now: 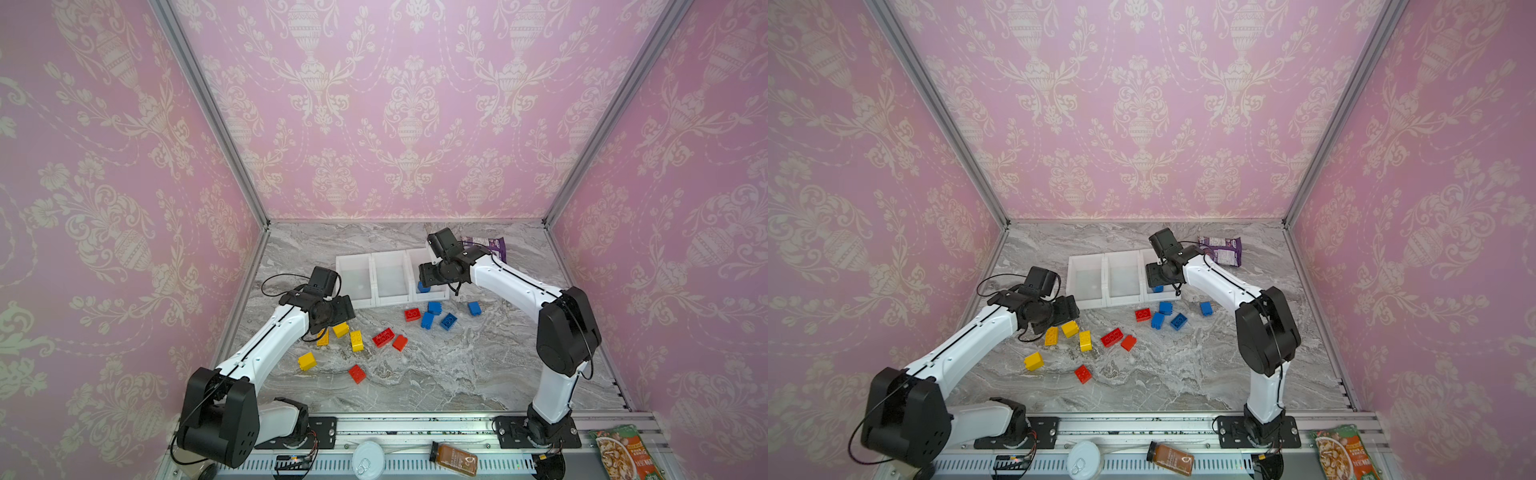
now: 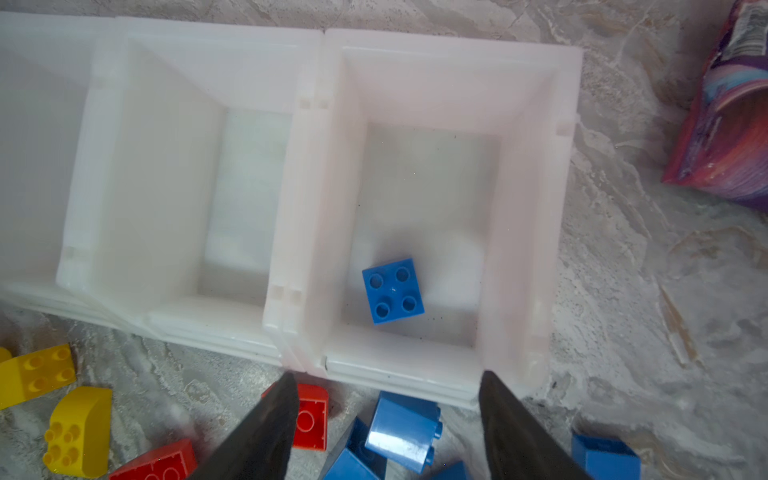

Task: Sort the legos into containers by color
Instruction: 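Carry the blue brick into the bin compartment farthest from the left arm and release, then grasp a yellow brick with the left gripper while the right gripper hovers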

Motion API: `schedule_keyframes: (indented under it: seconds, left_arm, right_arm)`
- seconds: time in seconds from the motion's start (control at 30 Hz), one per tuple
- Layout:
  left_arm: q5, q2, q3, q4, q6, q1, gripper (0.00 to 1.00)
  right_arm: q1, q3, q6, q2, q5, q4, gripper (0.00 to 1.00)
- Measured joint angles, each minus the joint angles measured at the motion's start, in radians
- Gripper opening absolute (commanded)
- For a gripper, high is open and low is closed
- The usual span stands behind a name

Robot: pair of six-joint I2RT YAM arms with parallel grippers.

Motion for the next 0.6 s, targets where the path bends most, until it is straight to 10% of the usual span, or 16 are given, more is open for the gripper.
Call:
schedule_keyframes:
  seconds: [0.6]
  left_arm:
    - [-0.009, 0.228, 0.085, -0.071, -0.09, -0.036, 0.7]
  right_arm:
    - [0.026, -0.193, 0.046, -0.249, -0.039, -0.001, 0.81]
